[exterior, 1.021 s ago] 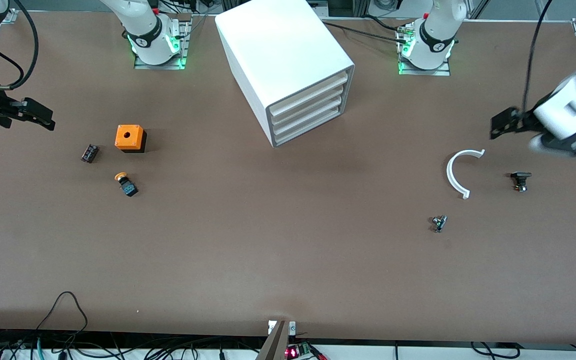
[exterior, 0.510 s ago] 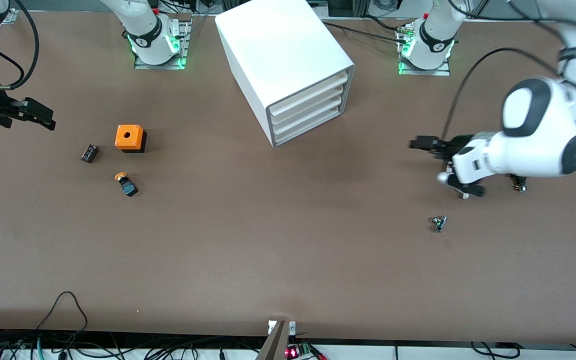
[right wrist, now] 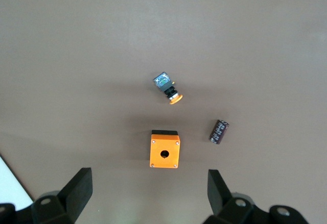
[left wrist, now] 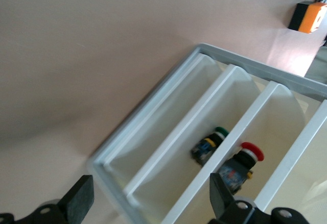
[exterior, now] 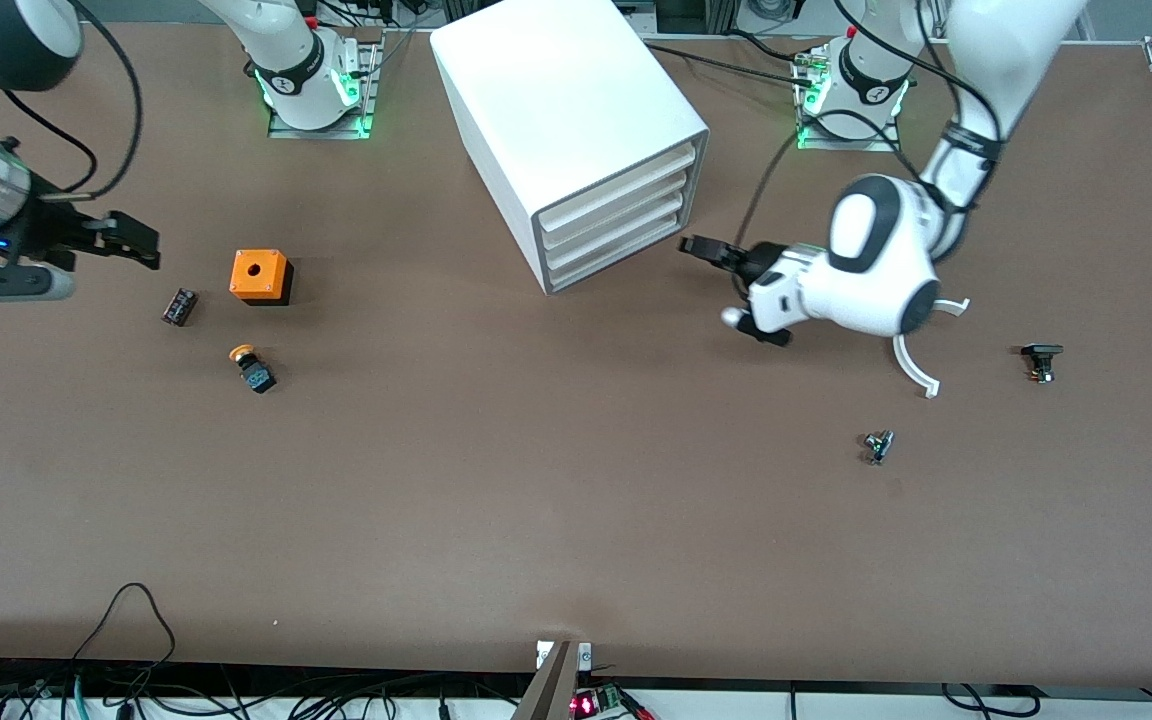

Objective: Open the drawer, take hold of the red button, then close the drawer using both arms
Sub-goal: 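Hook the left gripper onto the bottom drawer's front edge, then pull the bottom drawer open with the left gripper while the right gripper approaches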

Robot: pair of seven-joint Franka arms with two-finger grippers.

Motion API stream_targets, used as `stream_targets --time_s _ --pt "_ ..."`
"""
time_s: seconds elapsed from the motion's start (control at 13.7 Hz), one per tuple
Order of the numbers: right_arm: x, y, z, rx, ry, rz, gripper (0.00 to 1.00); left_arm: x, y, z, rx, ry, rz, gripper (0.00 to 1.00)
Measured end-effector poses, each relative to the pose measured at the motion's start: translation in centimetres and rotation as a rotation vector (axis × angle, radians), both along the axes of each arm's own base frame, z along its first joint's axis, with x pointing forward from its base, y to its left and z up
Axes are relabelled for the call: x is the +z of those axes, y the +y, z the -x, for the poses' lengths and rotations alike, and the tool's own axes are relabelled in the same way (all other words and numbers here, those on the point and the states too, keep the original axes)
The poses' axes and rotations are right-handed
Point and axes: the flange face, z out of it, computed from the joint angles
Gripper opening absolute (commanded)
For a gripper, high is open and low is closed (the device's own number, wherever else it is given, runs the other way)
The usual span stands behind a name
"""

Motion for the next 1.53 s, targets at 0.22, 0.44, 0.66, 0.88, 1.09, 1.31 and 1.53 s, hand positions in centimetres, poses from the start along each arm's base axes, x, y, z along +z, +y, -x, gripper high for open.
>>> stream_targets --time_s 0.22,0.44,0.66,0.88,1.09,1.31,1.53 --pt "-0.2 1.0 0.0 0.018 0.004 0.000 1.00 -1.2 -2.3 2.8 0.003 0.036 0.015 0.96" --pt "-0.3 1.5 0.1 0.028 0.011 0.001 1.00 -2.0 -3.1 4.3 -0.006 0.068 0.017 0.90" --pt "-1.2 2.5 -0.2 0.045 0.028 0.002 1.00 -2.5 -4.1 6.0 -0.022 0.098 0.024 0.87" --pt "-1.5 5.3 0.1 0.095 0.033 0.002 1.00 -2.7 -4.7 6.9 -0.034 0.106 0.022 0.29" --pt "-1.5 11.1 1.2 0.198 0.032 0.004 1.00 -2.5 -4.9 6.8 -0.021 0.101 0.029 0.00" --pt "-1.5 13.9 2.0 0.247 0.032 0.005 1.00 -2.1 -4.7 5.8 0.006 0.062 0.032 0.00" --pt "-2.1 14.6 2.0 0.259 0.043 0.007 1.00 -1.4 -0.9 2.0 0.104 -0.082 0.004 0.00"
